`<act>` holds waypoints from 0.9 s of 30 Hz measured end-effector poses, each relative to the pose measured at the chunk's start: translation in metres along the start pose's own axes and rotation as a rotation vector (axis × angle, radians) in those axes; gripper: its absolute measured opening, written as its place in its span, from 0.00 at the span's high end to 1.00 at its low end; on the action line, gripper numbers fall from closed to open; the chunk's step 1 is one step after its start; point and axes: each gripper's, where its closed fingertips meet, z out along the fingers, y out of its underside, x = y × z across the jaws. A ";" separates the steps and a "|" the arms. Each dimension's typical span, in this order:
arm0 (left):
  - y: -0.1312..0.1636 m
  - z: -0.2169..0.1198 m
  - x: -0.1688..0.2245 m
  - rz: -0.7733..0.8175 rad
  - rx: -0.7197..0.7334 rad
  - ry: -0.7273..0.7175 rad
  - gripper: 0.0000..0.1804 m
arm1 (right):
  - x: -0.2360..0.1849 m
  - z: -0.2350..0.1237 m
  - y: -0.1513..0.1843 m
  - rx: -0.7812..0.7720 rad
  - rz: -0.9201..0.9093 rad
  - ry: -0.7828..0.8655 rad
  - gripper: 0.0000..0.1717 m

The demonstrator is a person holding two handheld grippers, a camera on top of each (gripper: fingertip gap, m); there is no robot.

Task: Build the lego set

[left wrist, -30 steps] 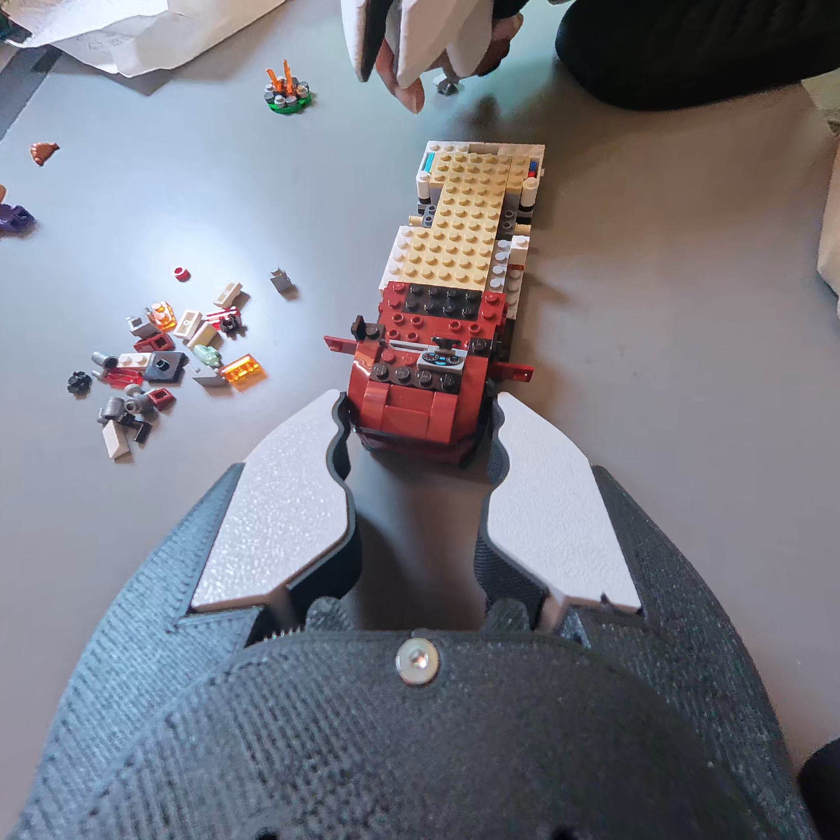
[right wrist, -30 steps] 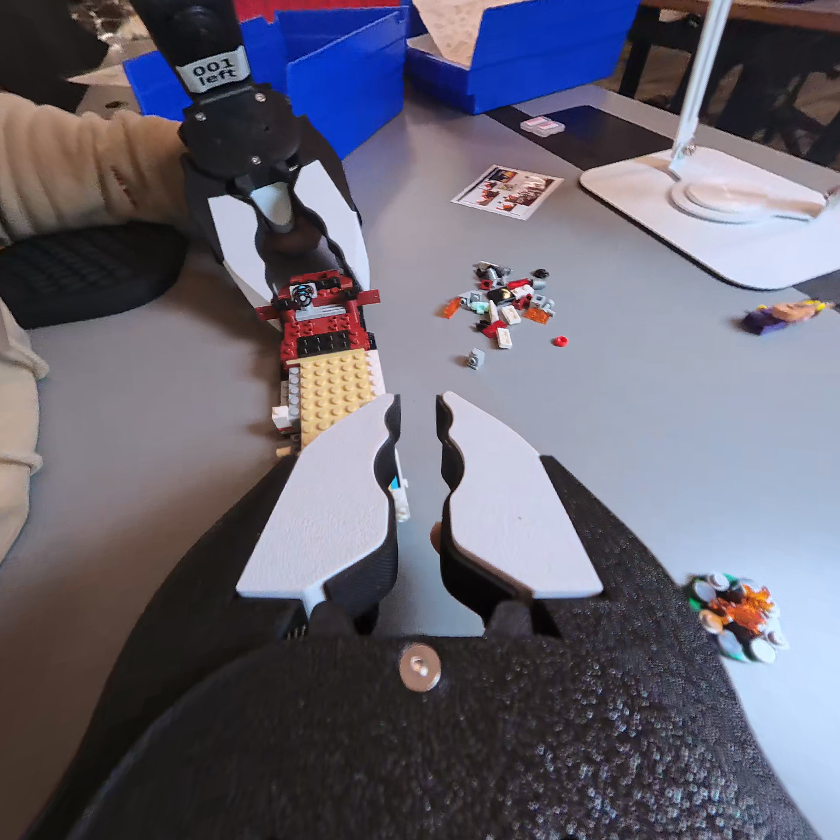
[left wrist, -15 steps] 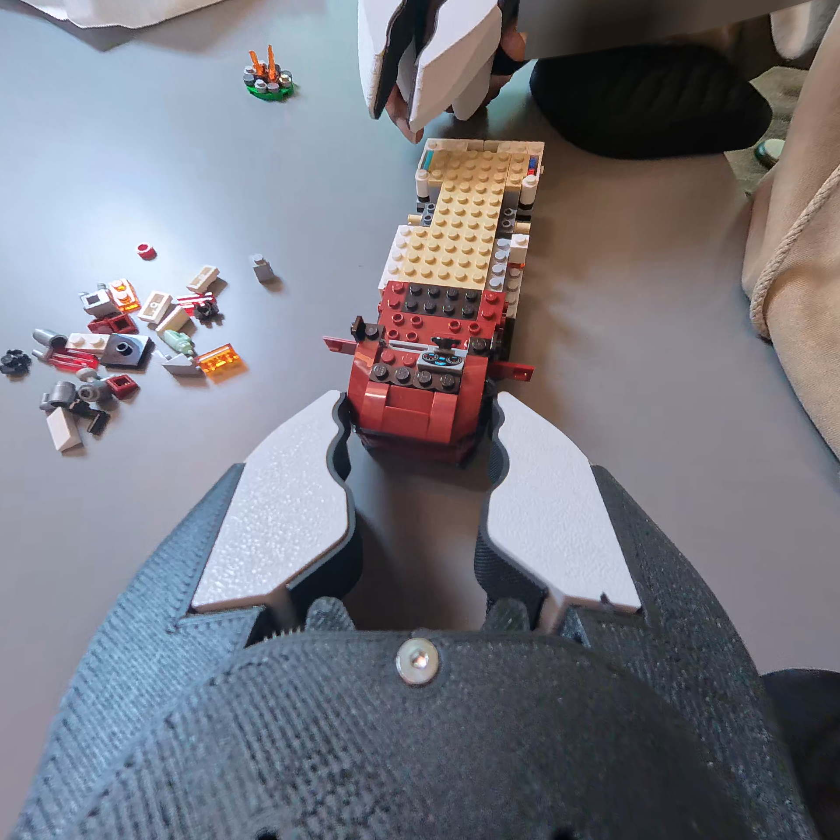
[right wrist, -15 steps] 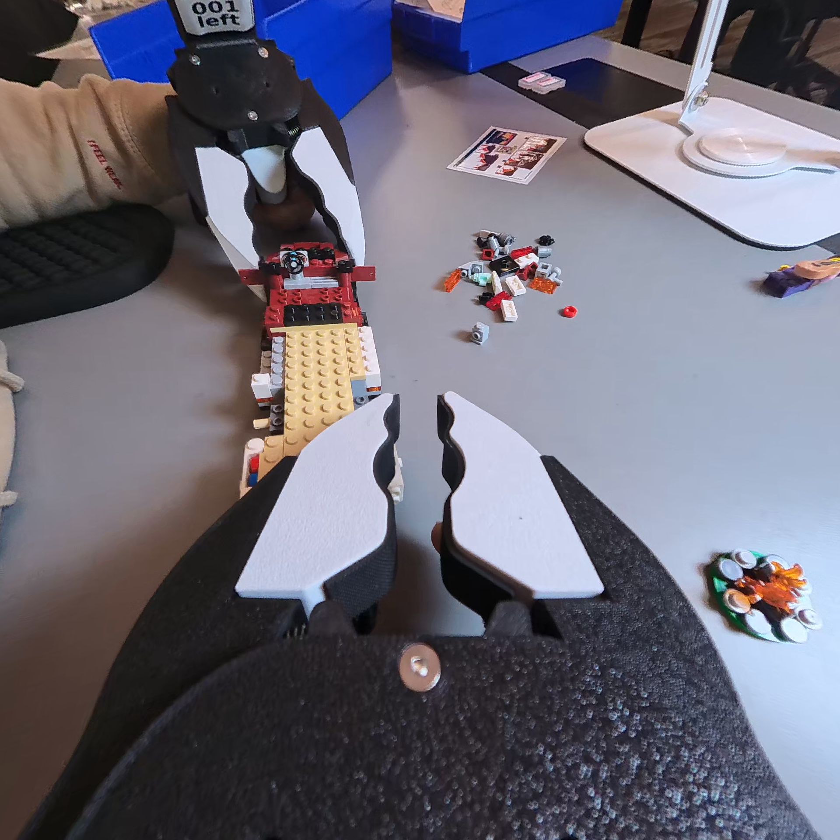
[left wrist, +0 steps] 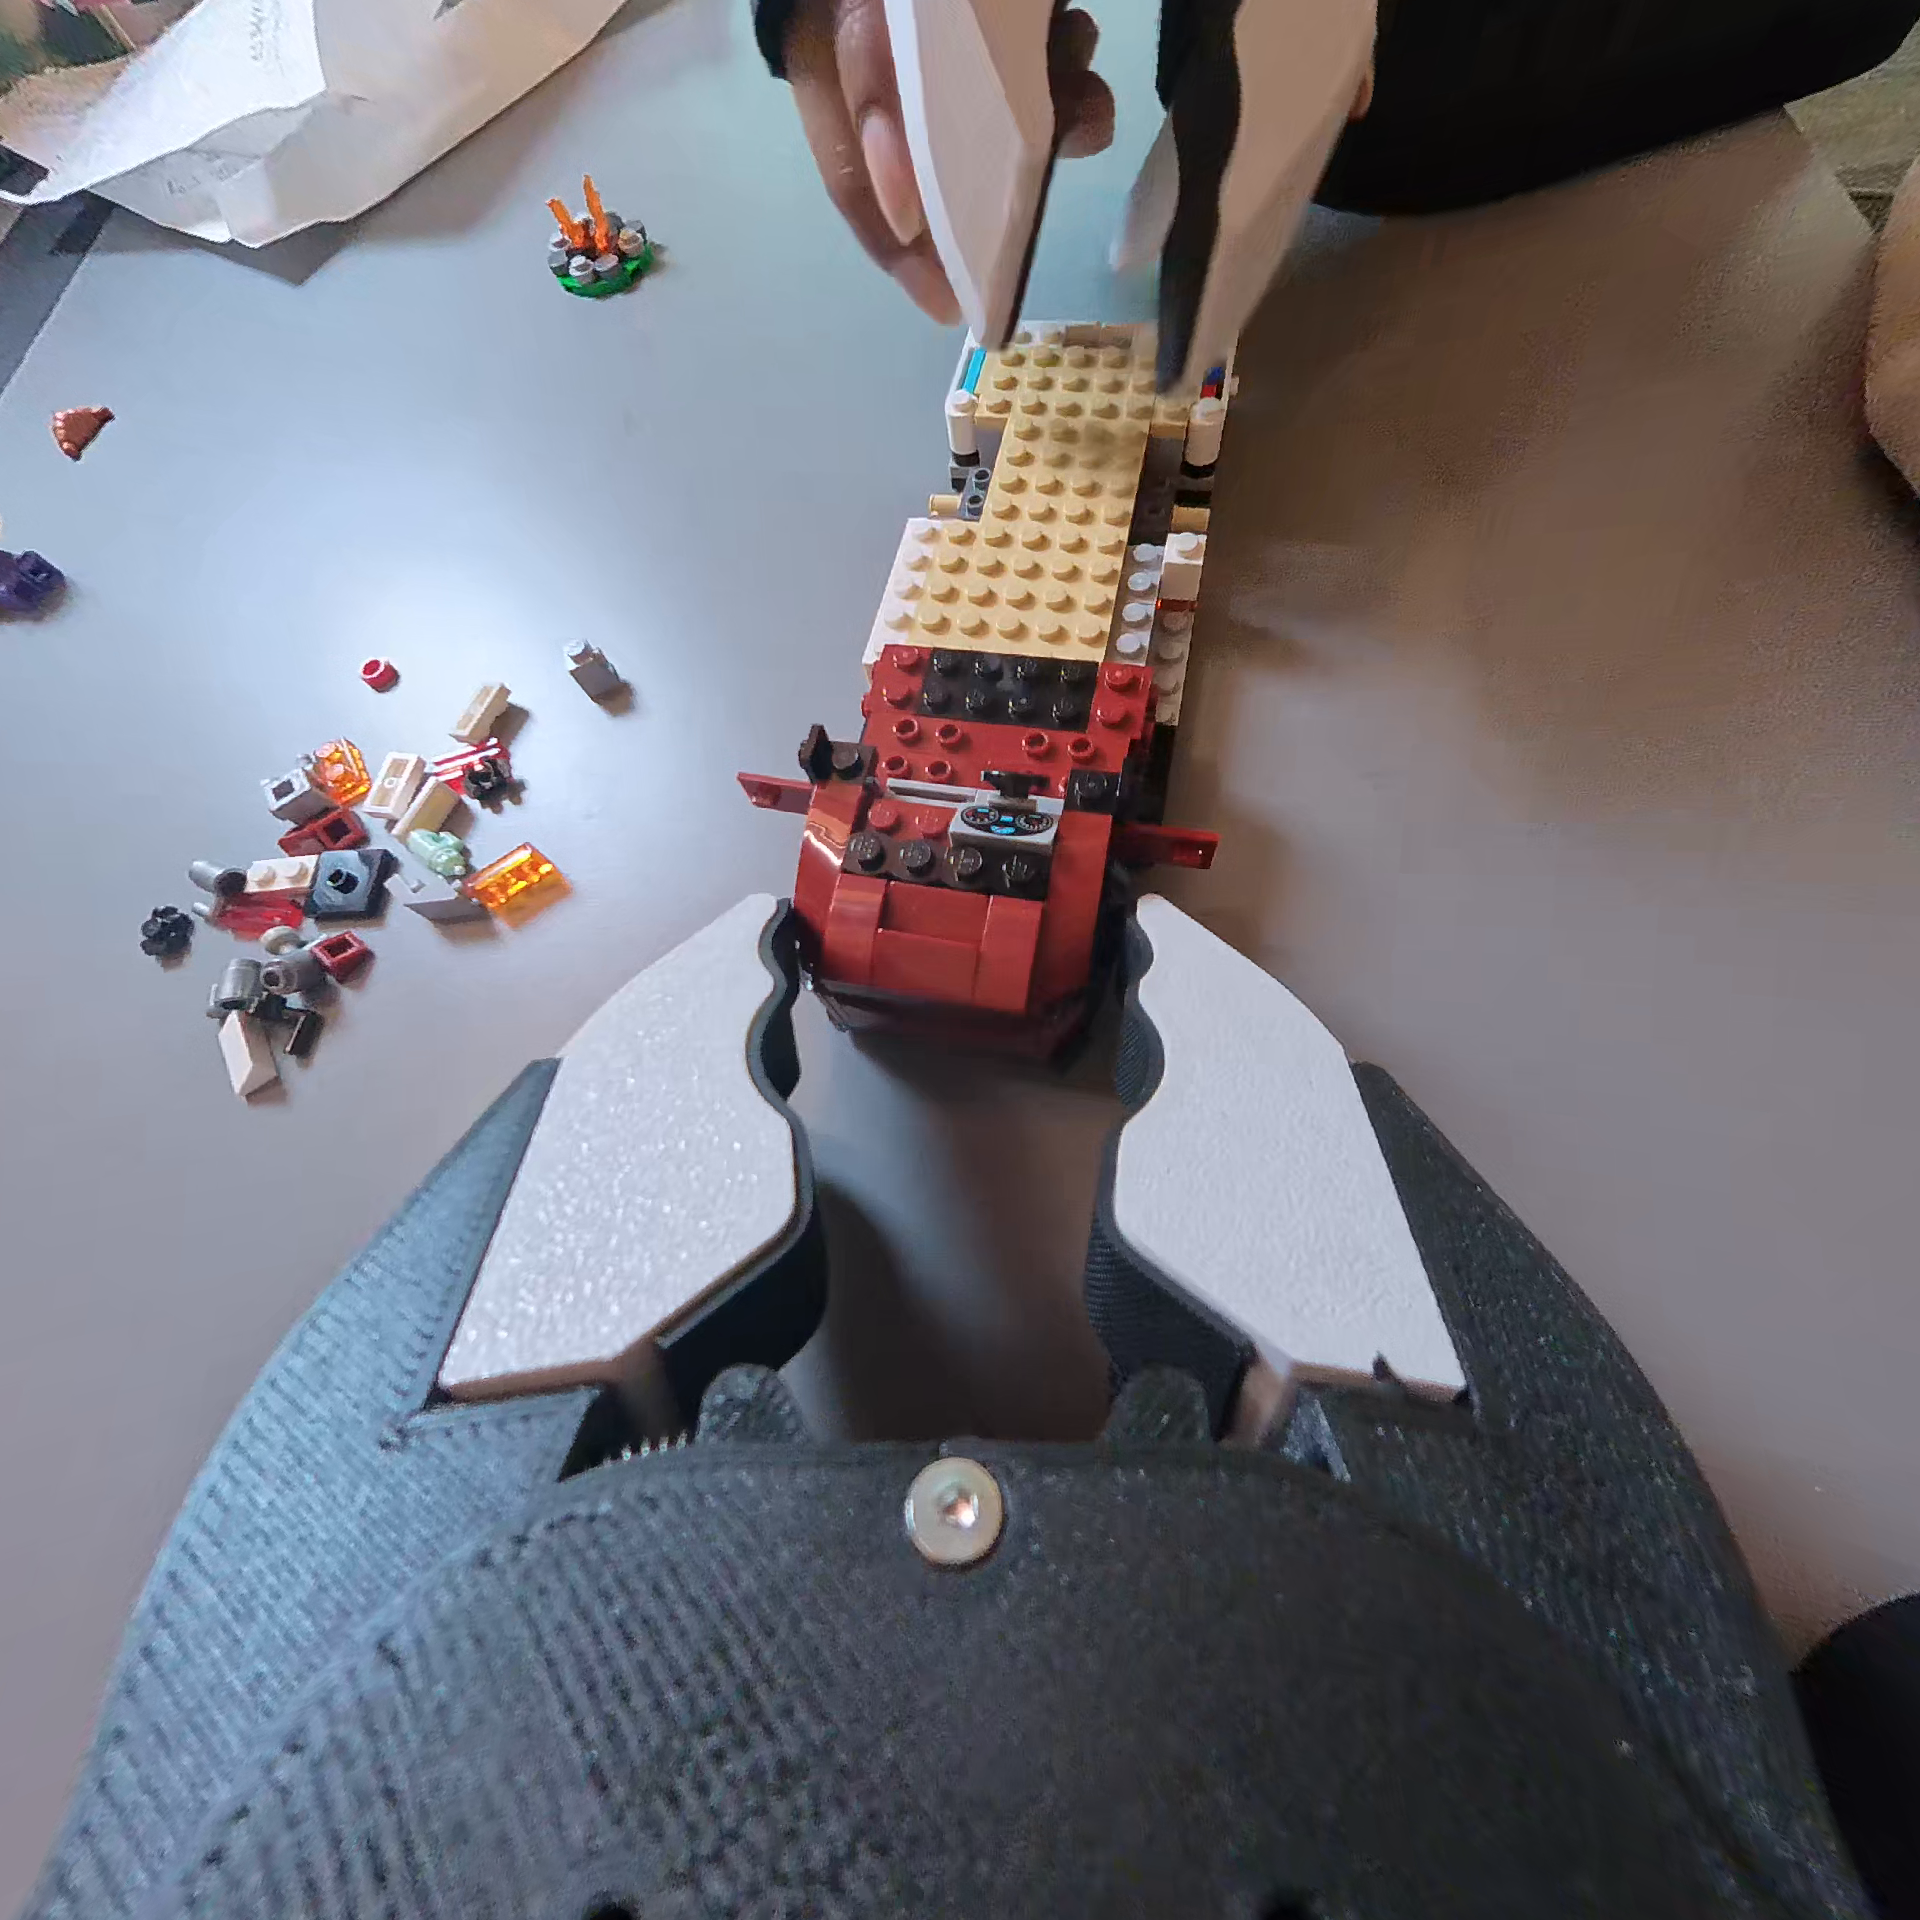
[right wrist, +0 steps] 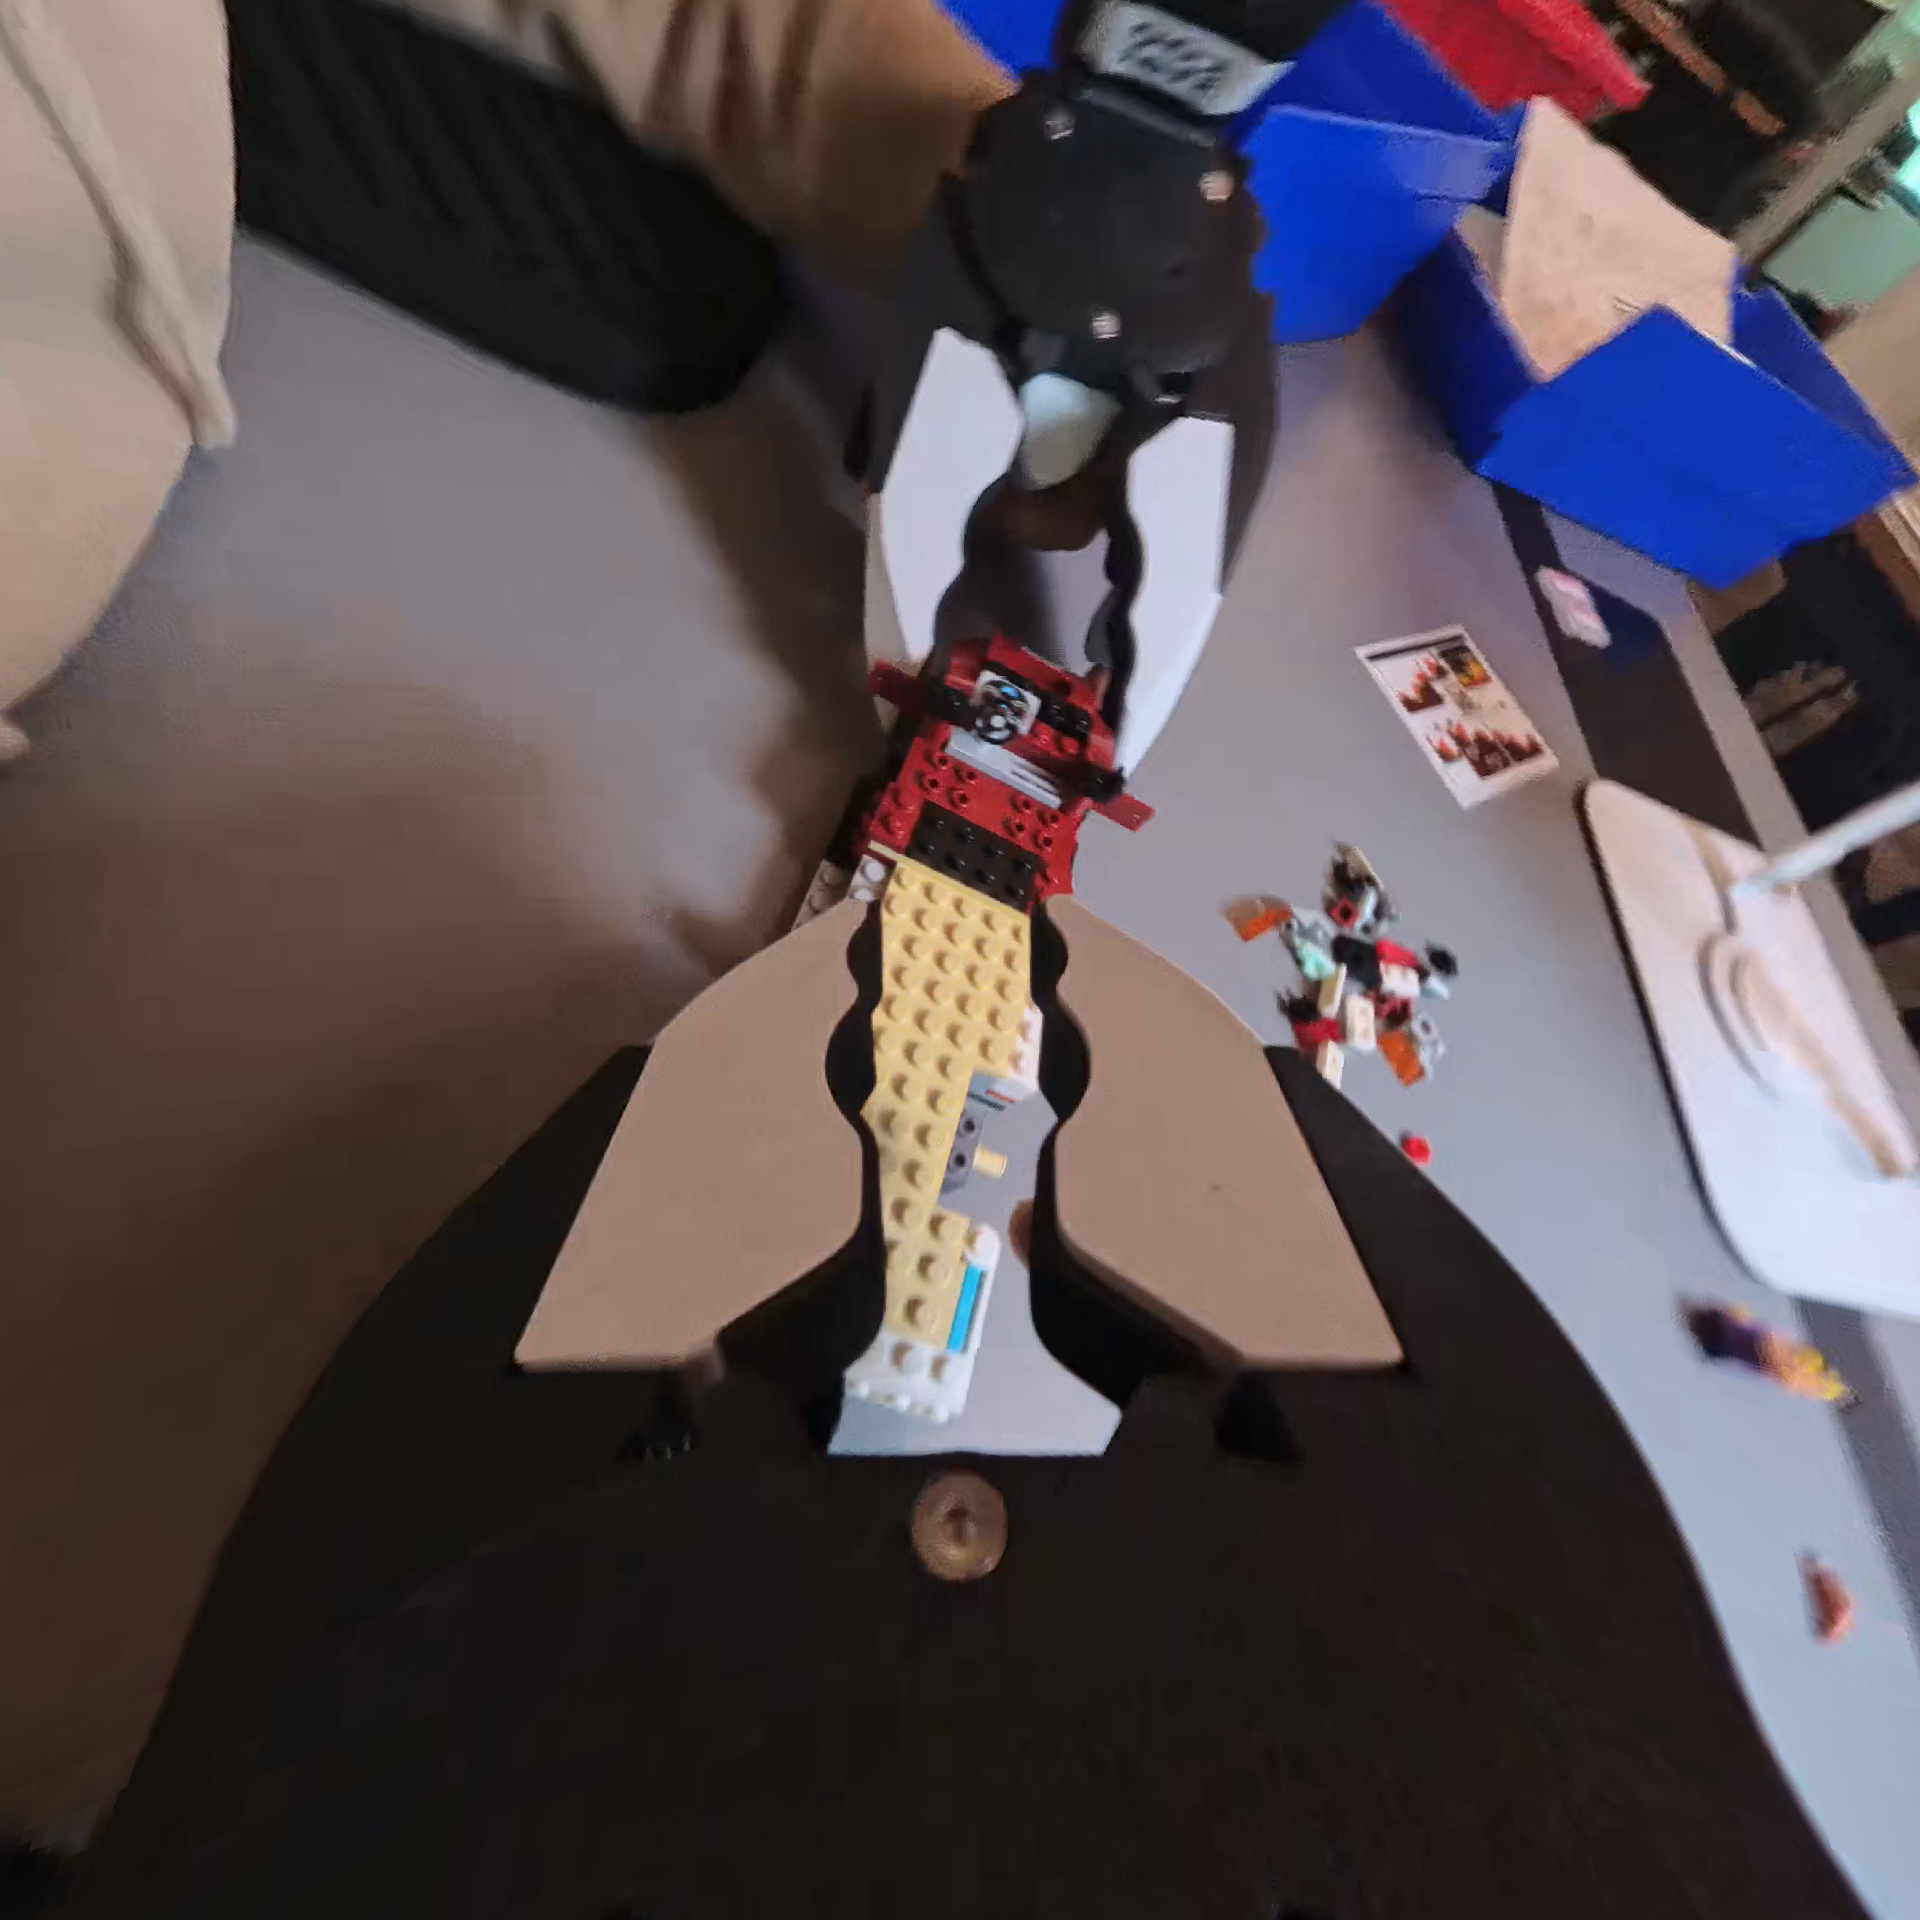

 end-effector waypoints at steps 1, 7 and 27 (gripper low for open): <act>0.000 0.000 0.000 0.000 0.000 0.006 0.67 | -0.004 0.008 -0.002 -0.038 -0.073 -0.033 0.81; 0.000 0.000 0.002 0.024 0.006 0.049 0.67 | -0.014 0.042 -0.005 -0.175 -0.324 -0.209 0.74; -0.001 0.000 0.004 0.065 0.014 0.110 0.67 | -0.013 0.051 -0.007 -0.252 -0.311 -0.385 0.70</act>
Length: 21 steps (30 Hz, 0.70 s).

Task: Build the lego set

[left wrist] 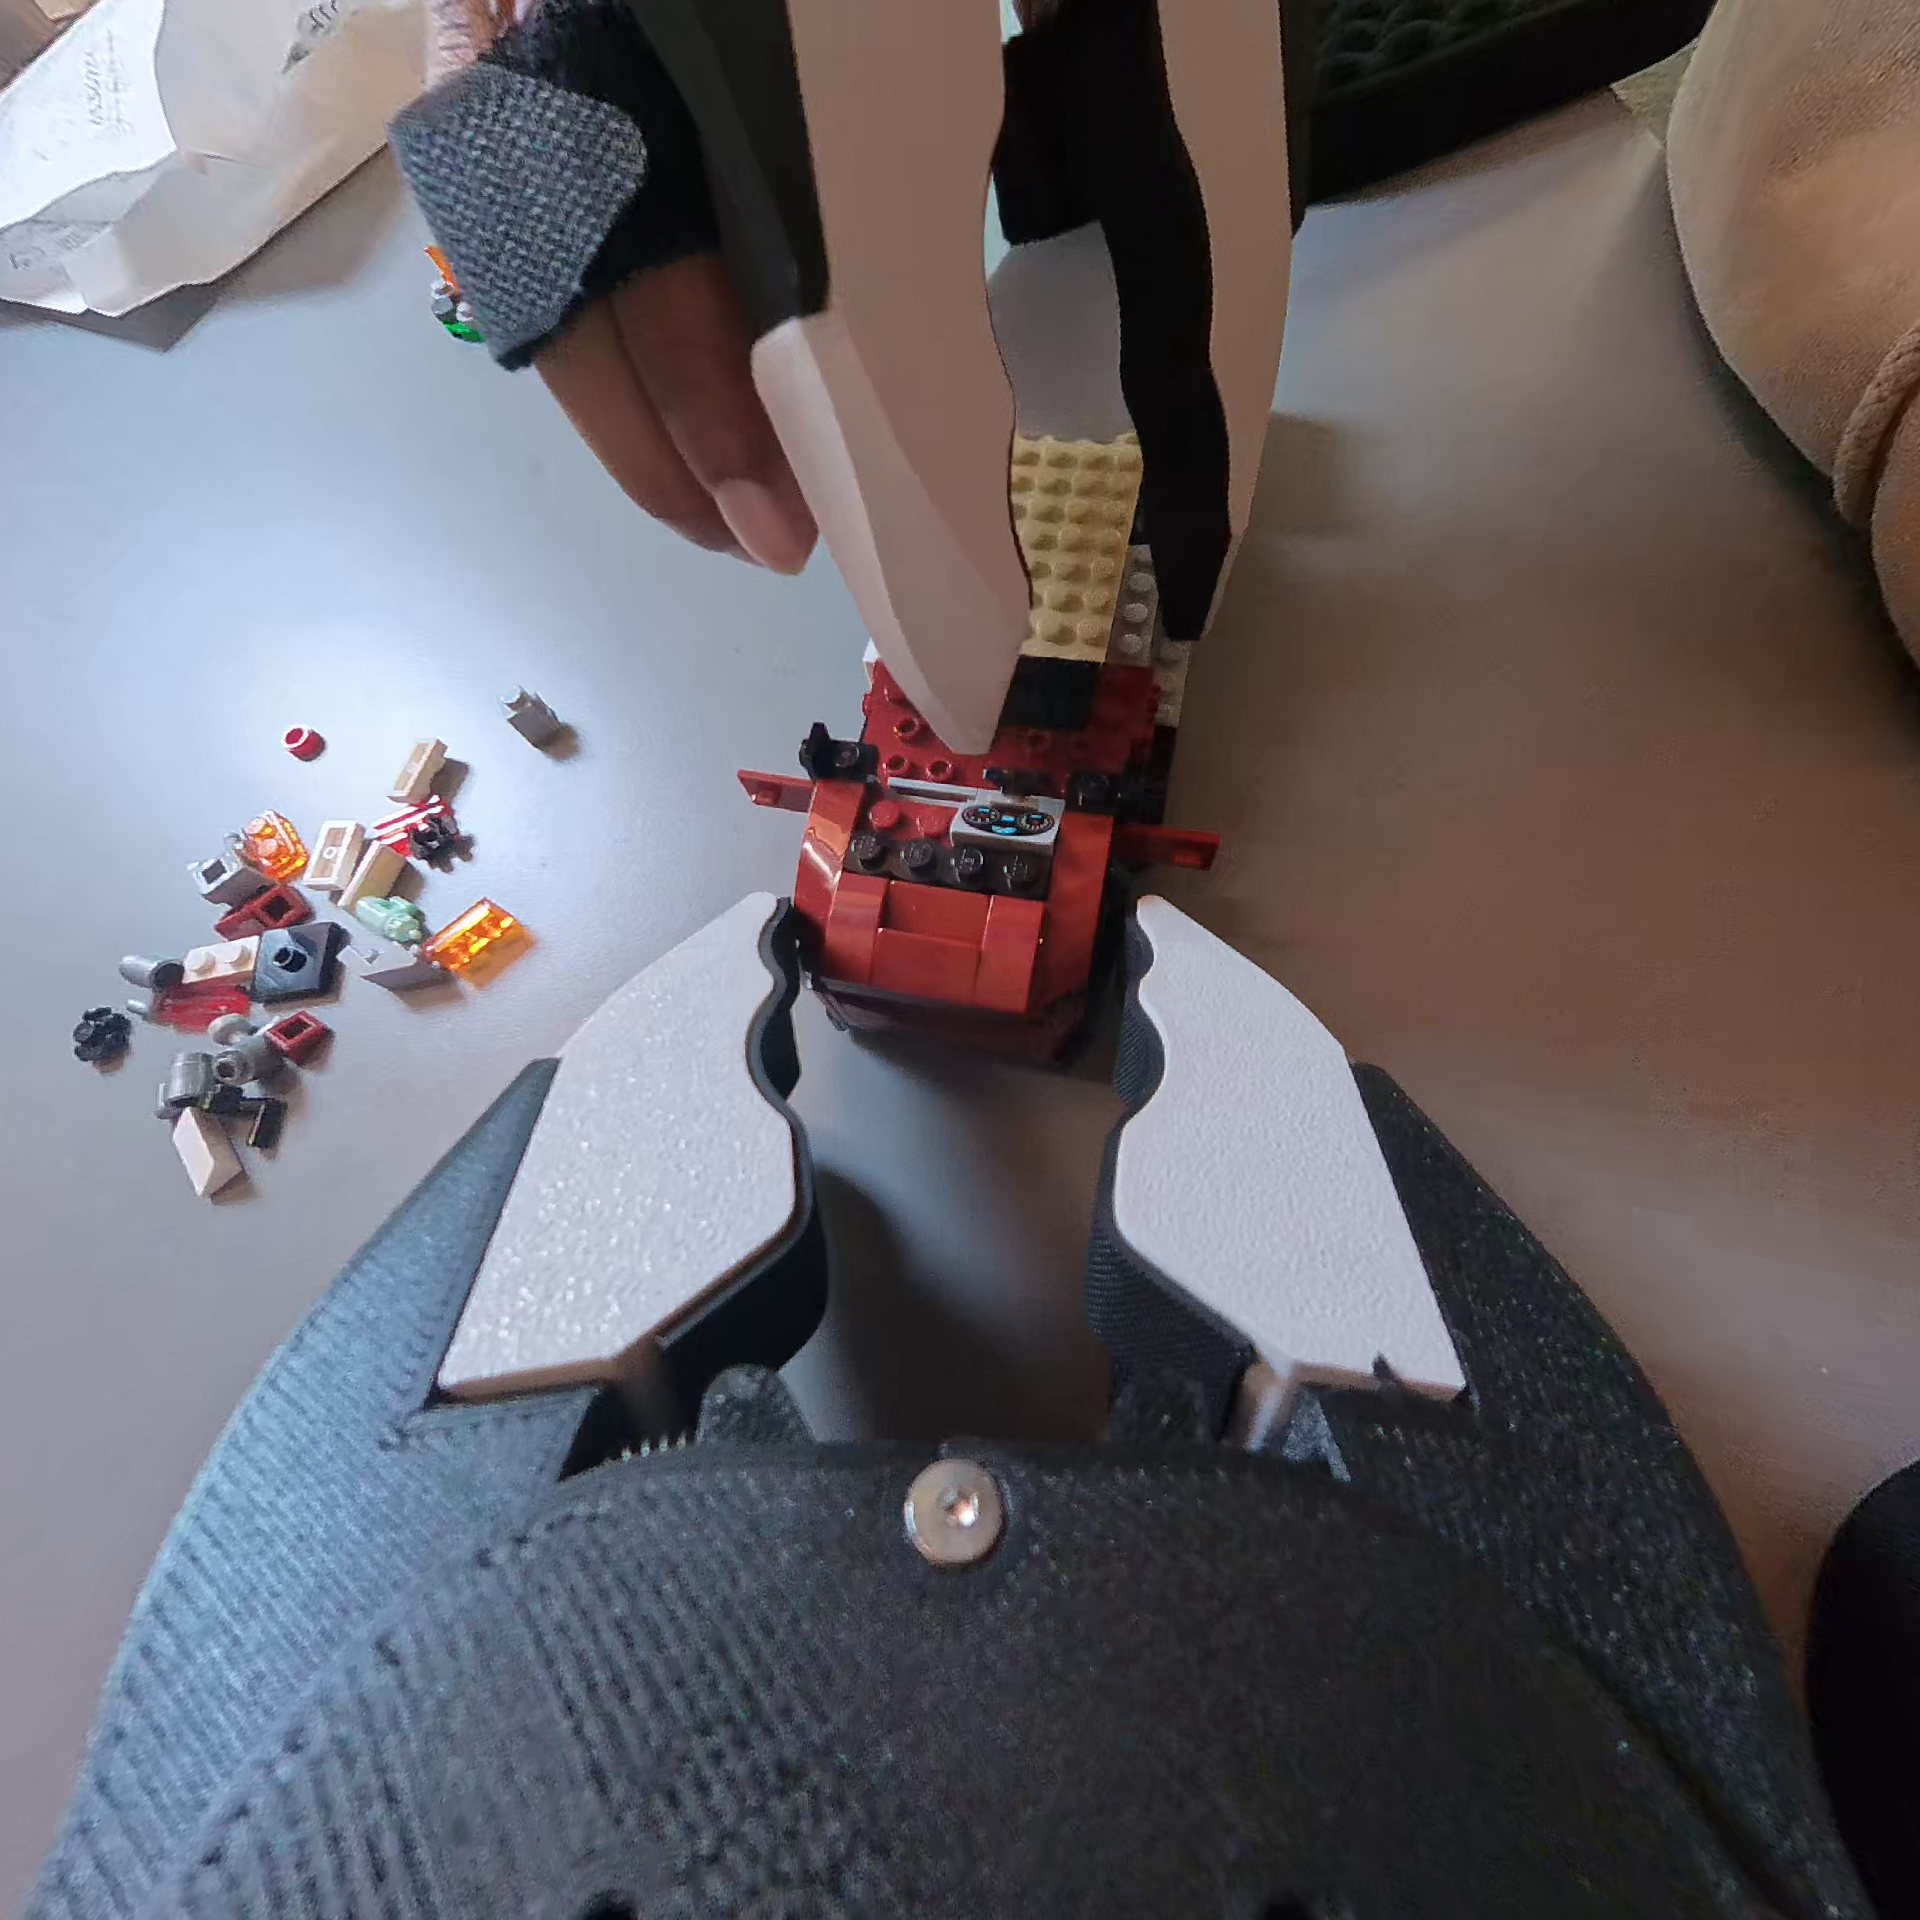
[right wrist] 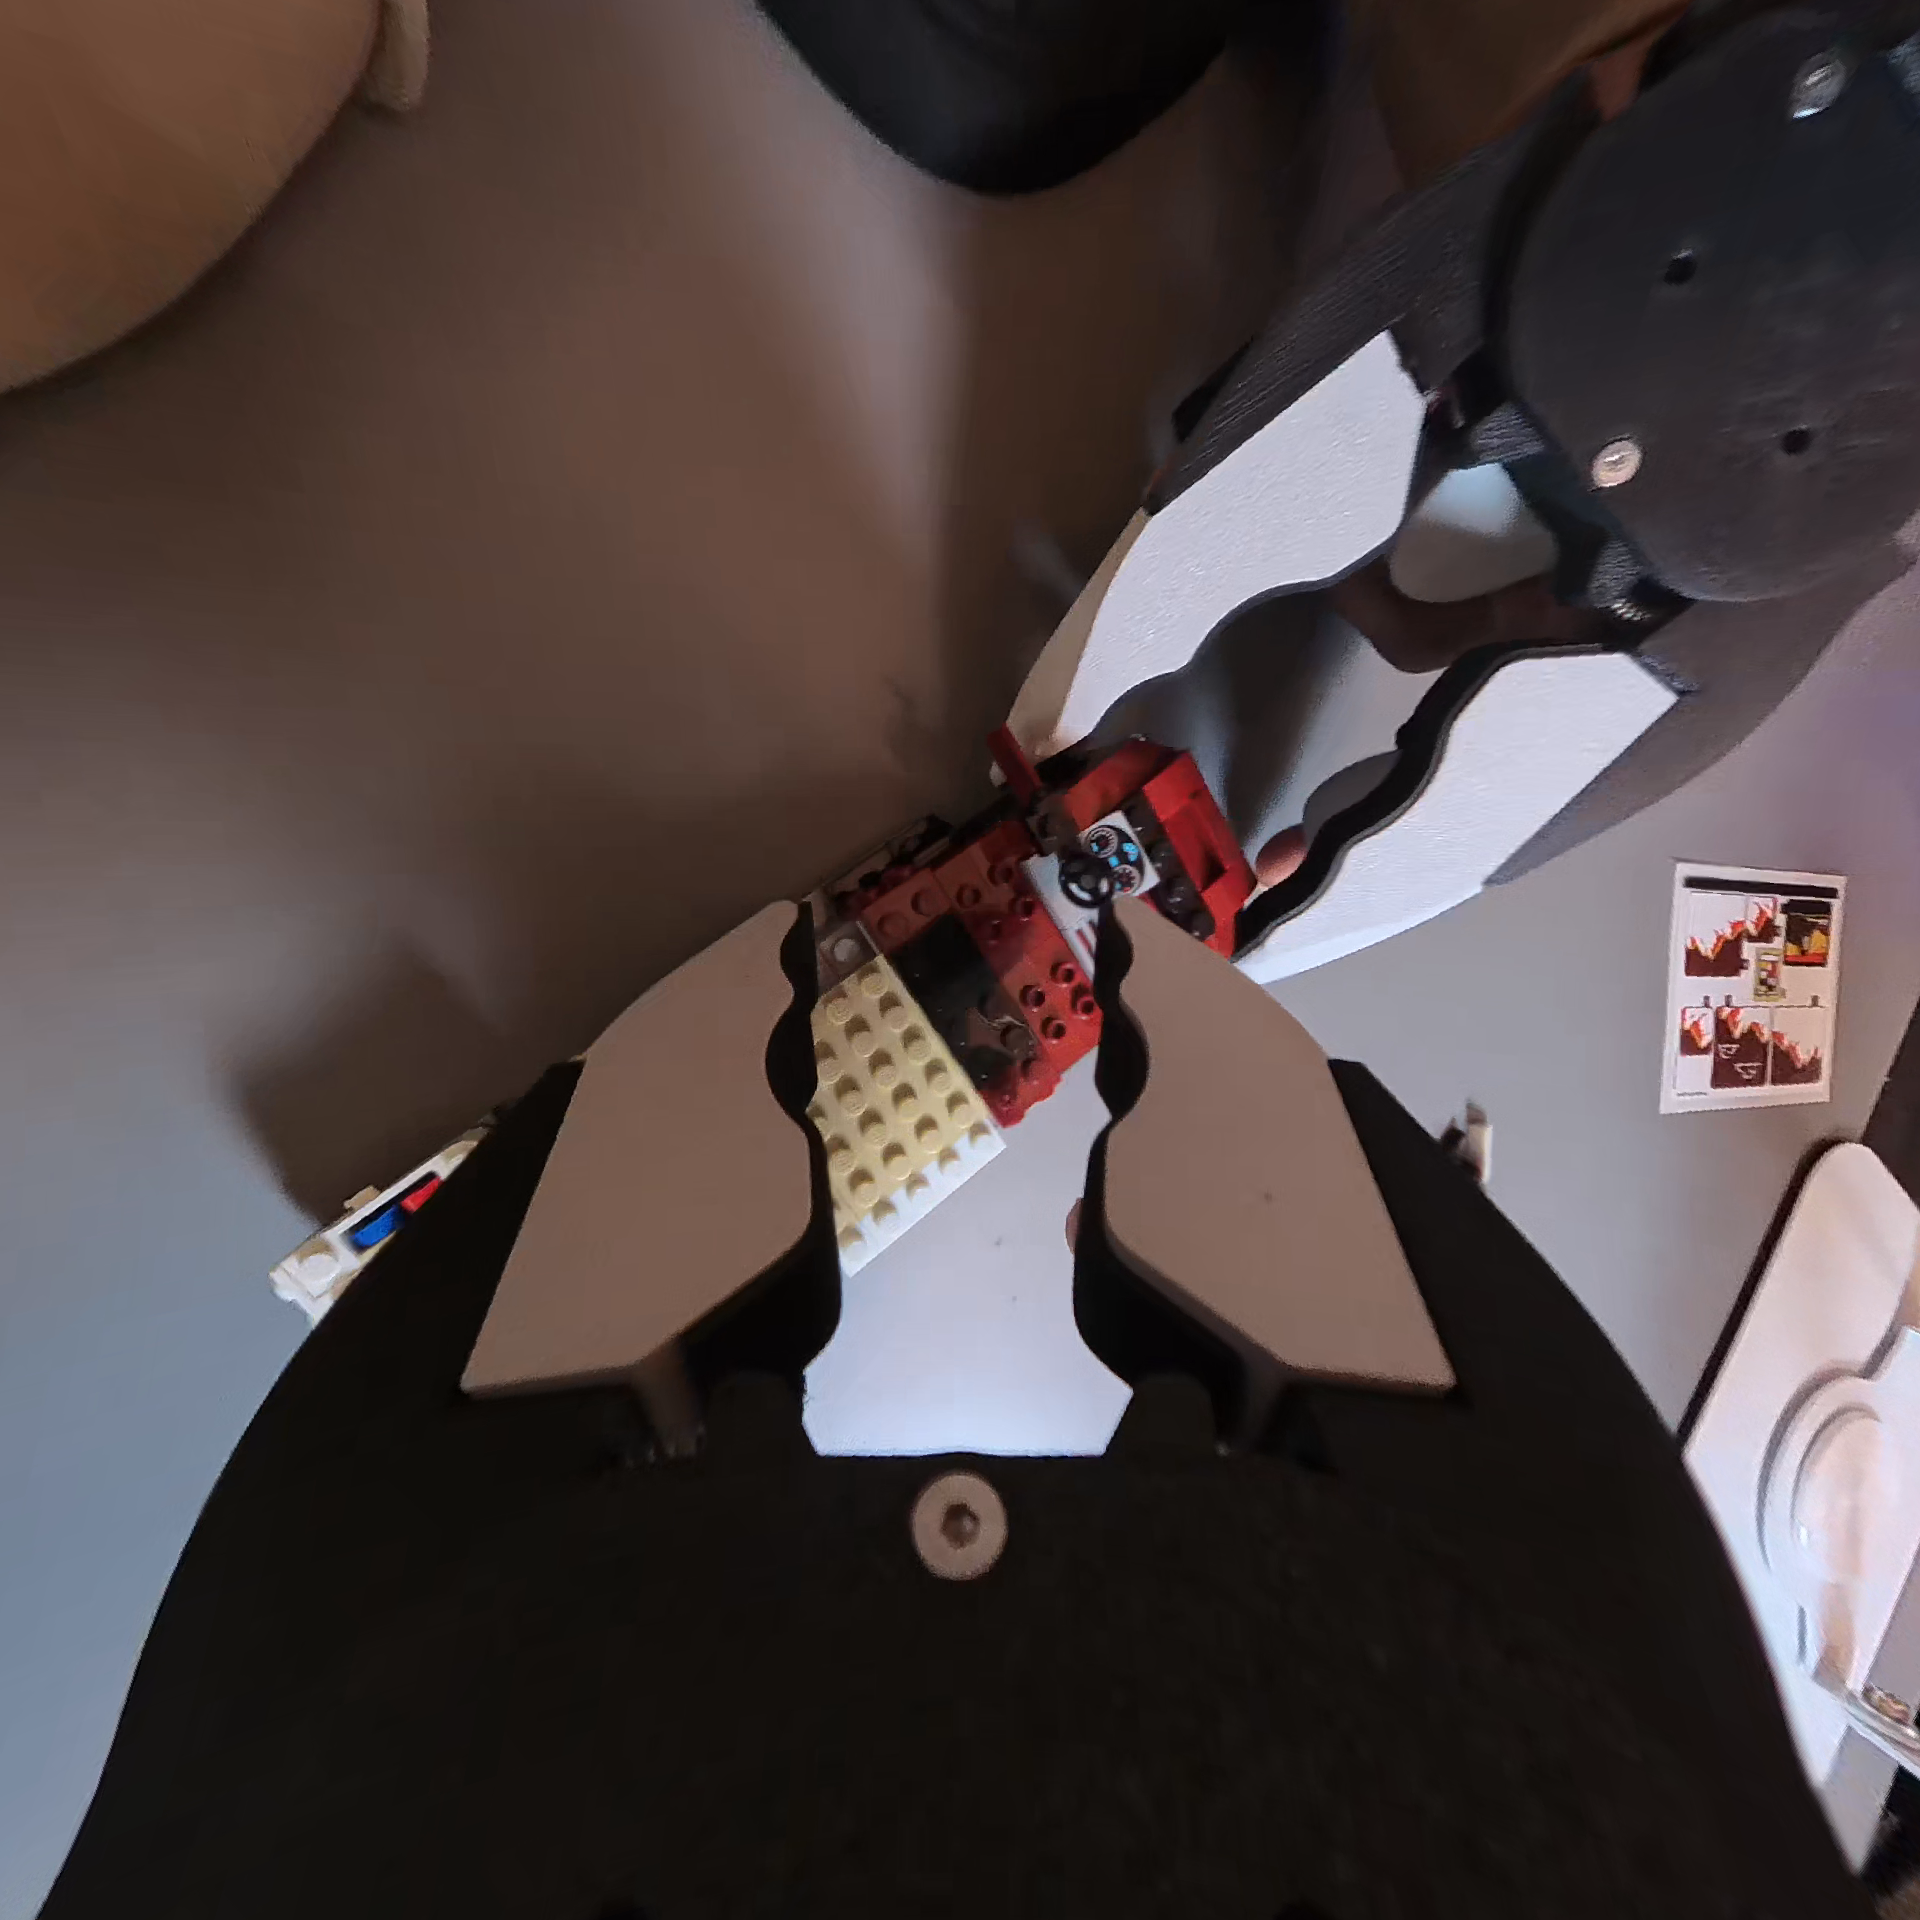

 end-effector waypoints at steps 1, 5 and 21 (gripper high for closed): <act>0.000 0.000 0.000 0.000 0.000 0.000 0.67 | 0.001 0.001 0.000 0.000 0.002 -0.001 0.70; 0.000 0.000 0.000 0.001 0.000 -0.001 0.67 | 0.006 0.003 -0.003 0.025 0.024 -0.008 0.73; -0.001 0.000 0.002 0.001 0.000 0.003 0.67 | 0.025 0.006 -0.006 0.026 0.029 -0.054 0.97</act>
